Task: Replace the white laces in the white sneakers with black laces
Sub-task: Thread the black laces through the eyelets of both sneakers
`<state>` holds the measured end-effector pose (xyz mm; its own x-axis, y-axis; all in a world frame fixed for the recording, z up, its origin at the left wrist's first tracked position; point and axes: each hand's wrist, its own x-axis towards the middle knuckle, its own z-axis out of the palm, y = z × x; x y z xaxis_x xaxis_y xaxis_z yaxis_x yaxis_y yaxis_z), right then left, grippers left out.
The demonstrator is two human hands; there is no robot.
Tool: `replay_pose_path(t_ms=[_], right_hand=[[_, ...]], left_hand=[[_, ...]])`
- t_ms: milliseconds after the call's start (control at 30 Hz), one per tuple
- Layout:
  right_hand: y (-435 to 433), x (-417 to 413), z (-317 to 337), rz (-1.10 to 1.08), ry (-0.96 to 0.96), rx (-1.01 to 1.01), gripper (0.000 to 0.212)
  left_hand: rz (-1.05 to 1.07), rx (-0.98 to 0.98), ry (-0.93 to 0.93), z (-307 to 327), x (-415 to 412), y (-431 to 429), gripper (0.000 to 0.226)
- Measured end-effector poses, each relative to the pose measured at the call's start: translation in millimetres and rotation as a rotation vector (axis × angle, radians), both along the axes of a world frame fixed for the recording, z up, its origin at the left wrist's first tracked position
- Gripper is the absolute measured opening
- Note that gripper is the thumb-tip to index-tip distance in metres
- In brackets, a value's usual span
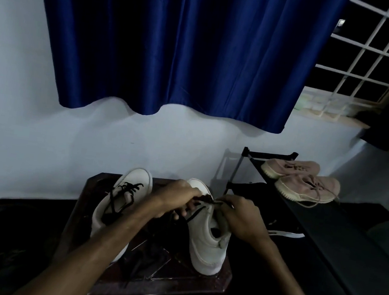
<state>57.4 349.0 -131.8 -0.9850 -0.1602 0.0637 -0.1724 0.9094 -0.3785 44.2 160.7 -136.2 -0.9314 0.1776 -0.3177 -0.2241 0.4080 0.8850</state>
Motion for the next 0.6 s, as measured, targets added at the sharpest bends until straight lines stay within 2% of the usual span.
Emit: replay_pose_path(t_ms=[67, 133, 267, 300, 367, 500, 600], right_hand=[[0, 0, -2, -0.004, -0.002, -0.002, 0.027], [-3, 3, -3, -0.003, 0.023, 0.003, 0.027], [-2, 5, -3, 0.003, 0.054, -0.005, 0.022], [-1, 4, -3, -0.001, 0.043, -0.013, 0.021], [5, -1, -3, -0.008, 0.008, -0.062, 0.021], [10, -9, -6, -0.011, -0.058, -0.183, 0.017], [10, -11, -6, -0.014, -0.061, -0.193, 0.017]], left_hand=[[0.048, -0.056, 0.121, -10, 0, 5, 0.038], [0.073, -0.169, 0.292, -16, 1, 11, 0.038], [0.012, -0.345, 0.577, -9, 5, 17, 0.014], [-0.029, -0.354, 0.608, -6, 6, 17, 0.009], [-0.07, -0.403, 0.631, 0, 8, 17, 0.014], [-0.019, -0.605, 0.681, 1, 4, 14, 0.018], [0.011, -0.567, 0.668, -2, 3, 17, 0.013]])
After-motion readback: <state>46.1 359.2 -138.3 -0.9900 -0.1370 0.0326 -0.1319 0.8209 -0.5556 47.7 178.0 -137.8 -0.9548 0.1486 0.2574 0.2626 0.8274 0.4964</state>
